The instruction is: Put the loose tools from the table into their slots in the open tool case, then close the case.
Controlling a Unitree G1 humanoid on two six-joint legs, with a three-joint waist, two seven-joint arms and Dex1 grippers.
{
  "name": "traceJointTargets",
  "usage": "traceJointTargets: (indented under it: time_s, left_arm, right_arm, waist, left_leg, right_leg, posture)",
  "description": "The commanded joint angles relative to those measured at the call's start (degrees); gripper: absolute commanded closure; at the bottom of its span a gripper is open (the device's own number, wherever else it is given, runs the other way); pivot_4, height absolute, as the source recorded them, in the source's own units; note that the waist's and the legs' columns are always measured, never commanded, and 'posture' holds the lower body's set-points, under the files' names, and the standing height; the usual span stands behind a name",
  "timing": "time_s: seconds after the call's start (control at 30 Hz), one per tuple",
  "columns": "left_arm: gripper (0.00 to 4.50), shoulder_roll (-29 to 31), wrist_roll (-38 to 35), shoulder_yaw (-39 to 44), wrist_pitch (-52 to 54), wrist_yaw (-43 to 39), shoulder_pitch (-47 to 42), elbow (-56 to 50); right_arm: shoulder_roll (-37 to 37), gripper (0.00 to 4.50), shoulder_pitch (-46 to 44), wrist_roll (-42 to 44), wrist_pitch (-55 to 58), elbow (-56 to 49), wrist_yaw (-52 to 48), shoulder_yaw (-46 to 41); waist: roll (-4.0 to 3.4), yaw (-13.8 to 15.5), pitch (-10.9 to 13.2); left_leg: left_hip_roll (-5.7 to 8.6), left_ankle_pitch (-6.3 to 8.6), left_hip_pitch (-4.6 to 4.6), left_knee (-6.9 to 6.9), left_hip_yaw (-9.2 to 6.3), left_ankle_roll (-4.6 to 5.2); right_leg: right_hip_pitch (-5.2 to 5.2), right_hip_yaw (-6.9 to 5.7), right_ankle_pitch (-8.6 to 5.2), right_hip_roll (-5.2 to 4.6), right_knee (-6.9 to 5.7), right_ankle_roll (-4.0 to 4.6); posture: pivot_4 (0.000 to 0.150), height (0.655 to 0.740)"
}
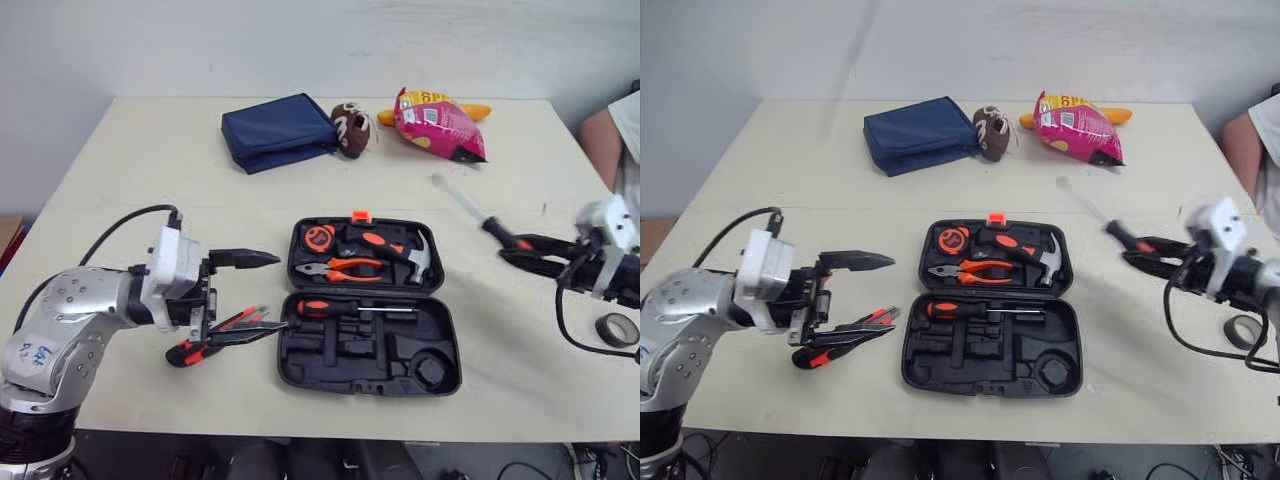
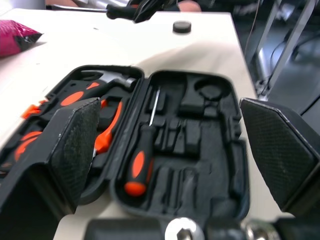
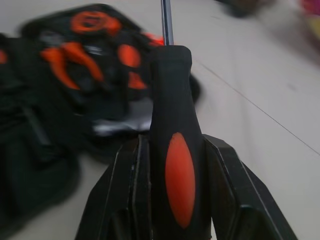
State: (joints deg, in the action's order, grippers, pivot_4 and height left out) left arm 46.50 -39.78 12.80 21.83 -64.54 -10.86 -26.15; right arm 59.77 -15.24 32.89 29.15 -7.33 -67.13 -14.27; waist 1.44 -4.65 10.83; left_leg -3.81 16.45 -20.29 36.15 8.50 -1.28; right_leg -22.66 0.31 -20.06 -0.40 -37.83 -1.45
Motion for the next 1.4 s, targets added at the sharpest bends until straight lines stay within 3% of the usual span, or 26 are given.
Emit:
traceJointTargets:
  time_s: [0.03,0.3,0.47,1.4]
  left_arm:
    - [0.00,3.08,-0.87,3.56,0.22,-2.44,2.34,0.65]
    - [0.00,5.05,-3.07,4.62,3.63,-2.31,4.62,-0.93]
    - [0.00,4.68,-2.70,4.06,3.70,-1.46,4.86,-1.85]
    - [0.00,4.43,-2.40,2.97,3.78,-0.66,4.42,-2.08]
  right_arm:
    - [3.26,3.47,0.04,2.65,6.56,-11.86,-2.43,5.56]
    - [4.36,3.47,-2.47,-1.59,11.94,-22.83,-0.82,18.01]
    - [2.87,3.47,-3.77,-8.03,10.52,-22.45,1.99,24.27]
    - [3.21,3.47,-4.69,-14.59,11.35,-16.58,-0.55,27.54]
  waist:
    - [0.07,0.10,0.03]
    - [0.17,0.59,0.08]
    - [0.19,0.85,0.09]
    - [0.21,1.28,0.08]
  left_leg:
    - [0.02,0.02,-0.02,0.01,0.00,0.03]
    - [0.11,0.14,-0.21,0.04,0.00,0.22]
    - [0.10,0.16,-0.24,0.02,-0.01,0.19]
    - [0.09,0.15,-0.24,0.06,0.01,0.20]
  right_leg:
    - [0.00,0.00,0.00,-0.03,0.02,0.00]
    - [-0.11,-0.02,-0.01,-0.20,0.15,-0.02]
    - [-0.17,-0.04,-0.02,-0.18,0.17,0.01]
    - [-0.18,-0.03,-0.03,-0.17,0.15,0.03]
  posture:
    - [0.150,0.7400]
    - [0.150,0.7400]
    - [0.150,0.7400]
    - [0.150,0.7400]
